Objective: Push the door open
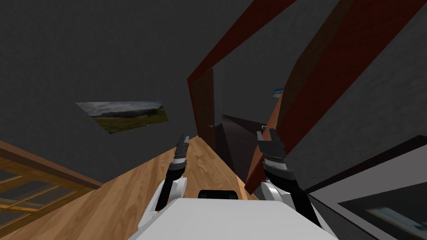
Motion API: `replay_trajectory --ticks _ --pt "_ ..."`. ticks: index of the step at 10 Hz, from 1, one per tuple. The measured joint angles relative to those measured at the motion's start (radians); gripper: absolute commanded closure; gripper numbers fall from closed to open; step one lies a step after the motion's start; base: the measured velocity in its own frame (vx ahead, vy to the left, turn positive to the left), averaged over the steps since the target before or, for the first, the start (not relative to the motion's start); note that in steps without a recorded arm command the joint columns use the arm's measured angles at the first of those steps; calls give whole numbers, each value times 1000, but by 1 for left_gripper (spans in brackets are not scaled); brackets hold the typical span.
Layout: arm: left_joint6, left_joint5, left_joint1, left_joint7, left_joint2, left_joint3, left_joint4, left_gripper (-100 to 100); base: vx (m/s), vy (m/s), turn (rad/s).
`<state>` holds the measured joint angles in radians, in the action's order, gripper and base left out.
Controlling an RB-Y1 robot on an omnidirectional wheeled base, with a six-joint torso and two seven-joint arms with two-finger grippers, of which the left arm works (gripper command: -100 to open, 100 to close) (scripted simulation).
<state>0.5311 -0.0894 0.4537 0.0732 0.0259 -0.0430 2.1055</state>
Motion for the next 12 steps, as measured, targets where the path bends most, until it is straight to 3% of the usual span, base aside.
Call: replay_trajectory --ticks 9,12 --pt "38 -11 -76 -50 33 -62 -182 -100 95 50 -25" --pt "55 -15 -114 -67 40 -84 -266 -100 99 74 -28"
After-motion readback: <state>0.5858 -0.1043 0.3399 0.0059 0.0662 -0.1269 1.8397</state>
